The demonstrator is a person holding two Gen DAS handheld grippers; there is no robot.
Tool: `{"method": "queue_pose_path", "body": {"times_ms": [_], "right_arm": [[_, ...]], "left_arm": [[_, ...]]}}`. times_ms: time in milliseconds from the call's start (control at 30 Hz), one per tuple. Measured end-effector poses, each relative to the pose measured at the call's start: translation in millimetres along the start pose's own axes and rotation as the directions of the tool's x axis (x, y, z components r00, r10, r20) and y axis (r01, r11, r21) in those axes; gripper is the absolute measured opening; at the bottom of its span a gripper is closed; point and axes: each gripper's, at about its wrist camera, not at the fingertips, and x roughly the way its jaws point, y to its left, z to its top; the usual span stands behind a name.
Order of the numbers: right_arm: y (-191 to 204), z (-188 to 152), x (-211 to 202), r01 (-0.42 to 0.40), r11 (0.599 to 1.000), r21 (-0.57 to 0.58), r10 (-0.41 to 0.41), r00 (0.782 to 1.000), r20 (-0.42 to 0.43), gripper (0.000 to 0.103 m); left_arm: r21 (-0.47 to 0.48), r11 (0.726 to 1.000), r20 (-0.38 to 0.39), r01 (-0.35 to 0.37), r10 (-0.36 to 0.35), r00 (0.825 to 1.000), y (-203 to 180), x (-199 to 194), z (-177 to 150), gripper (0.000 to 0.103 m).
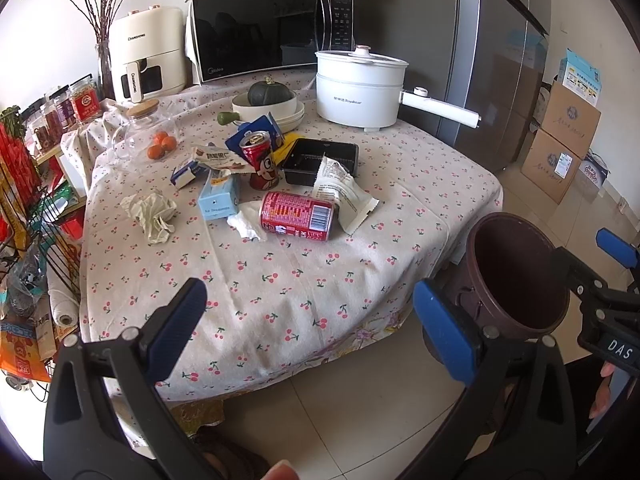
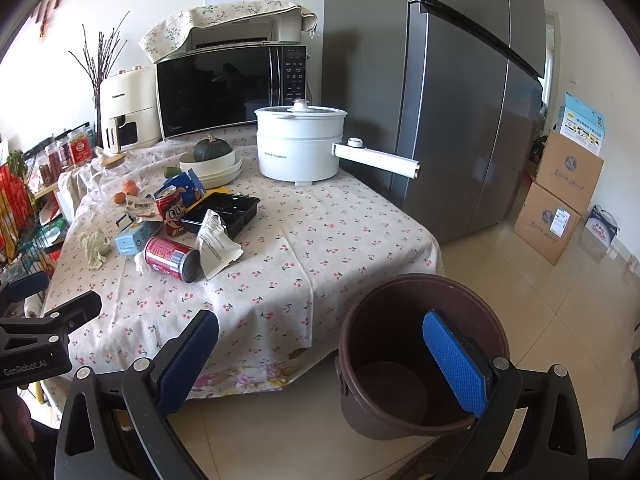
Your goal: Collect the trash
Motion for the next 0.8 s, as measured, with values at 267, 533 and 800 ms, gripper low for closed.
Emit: {"method": "queue_pose_path", "body": {"times_ms": [267, 533, 800], "right_arm": [[1.6, 0.4, 1.7, -0.004, 1.0, -0.004, 0.004, 1.0, -0.008, 0.103], [1.4, 0.8, 1.5, -0.003, 1.0, 0.001, 0.003, 1.0, -0.008, 0.103], [1.0, -0.2, 2.2, 0.0, 1.0, 0.003, 0.0, 1.0, -0.01, 0.103]], "left_arm": [[0.0, 1.0, -0.014, 0.001, -0.001, 1.0, 0.2, 2.6, 0.6, 0.103], [0.002, 1.0, -0.014, -0.005, 0.005, 1.0, -0.4, 3.2, 1.3, 0.103], [0.001, 1.0, -0.015, -0.006, 0.006, 1.0, 0.0, 2.7, 1.8, 0.103]]}}
